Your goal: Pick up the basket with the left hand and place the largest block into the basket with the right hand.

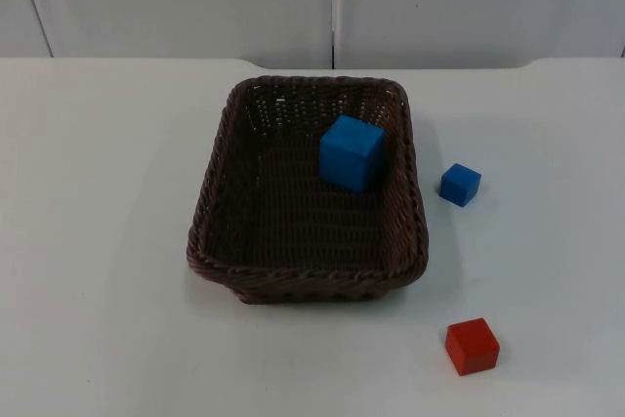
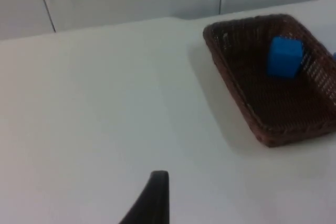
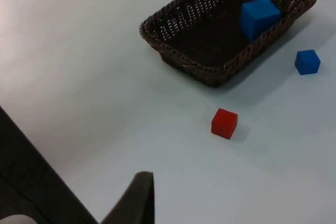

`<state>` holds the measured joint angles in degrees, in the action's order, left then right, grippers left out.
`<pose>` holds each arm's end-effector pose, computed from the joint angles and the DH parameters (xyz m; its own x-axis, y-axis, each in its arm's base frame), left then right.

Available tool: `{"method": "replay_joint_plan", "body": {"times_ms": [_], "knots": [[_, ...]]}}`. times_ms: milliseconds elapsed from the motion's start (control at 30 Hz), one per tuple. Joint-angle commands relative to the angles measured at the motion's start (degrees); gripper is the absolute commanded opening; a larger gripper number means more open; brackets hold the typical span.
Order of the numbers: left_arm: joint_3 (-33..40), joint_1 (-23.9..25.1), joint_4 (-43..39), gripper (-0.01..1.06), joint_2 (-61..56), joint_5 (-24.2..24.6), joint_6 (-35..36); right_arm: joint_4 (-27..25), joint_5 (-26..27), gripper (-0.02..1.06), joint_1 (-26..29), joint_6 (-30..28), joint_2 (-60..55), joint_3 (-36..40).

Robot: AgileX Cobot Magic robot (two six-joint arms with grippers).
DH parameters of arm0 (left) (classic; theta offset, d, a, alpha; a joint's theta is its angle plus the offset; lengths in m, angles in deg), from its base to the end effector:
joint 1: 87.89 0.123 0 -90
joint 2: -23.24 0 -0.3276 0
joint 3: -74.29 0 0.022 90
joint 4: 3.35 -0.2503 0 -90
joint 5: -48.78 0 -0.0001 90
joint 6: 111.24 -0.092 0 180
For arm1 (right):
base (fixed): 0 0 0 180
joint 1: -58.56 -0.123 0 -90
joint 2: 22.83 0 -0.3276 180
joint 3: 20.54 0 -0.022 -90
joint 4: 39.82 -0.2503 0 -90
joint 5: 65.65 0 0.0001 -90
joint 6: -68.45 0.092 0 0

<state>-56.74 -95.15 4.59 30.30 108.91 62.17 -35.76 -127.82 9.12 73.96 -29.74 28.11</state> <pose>-0.0487 -0.0049 0.2814 -0.4226 0.0995 -0.9008 0.2519 0.9677 -0.0112 -0.0281 -0.0417 0.2794 -0.3469 -0.3086 -0.8857 -0.7017 0.7120 0.0268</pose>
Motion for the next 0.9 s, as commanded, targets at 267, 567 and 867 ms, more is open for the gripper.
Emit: {"method": "replay_joint_plan", "body": {"times_ms": [267, 567, 867], "knots": [[0.9, -0.2, -2.7, 0.93, -0.3, 1.5, 3.4, -0.2, 0.2, 1.05, 0.1, 0.0, 0.1, 0.0], [0.9, -0.2, -2.7, 0.93, -0.3, 1.4, 3.4, -0.2, 0.2, 1.05, 0.1, 0.0, 0.1, 0.0], [0.9, -0.2, -2.7, 0.99, -0.3, 1.4, 3.5, 0.0, 0.2, 1.05, 0.1, 0.0, 0.1, 0.0]]}}
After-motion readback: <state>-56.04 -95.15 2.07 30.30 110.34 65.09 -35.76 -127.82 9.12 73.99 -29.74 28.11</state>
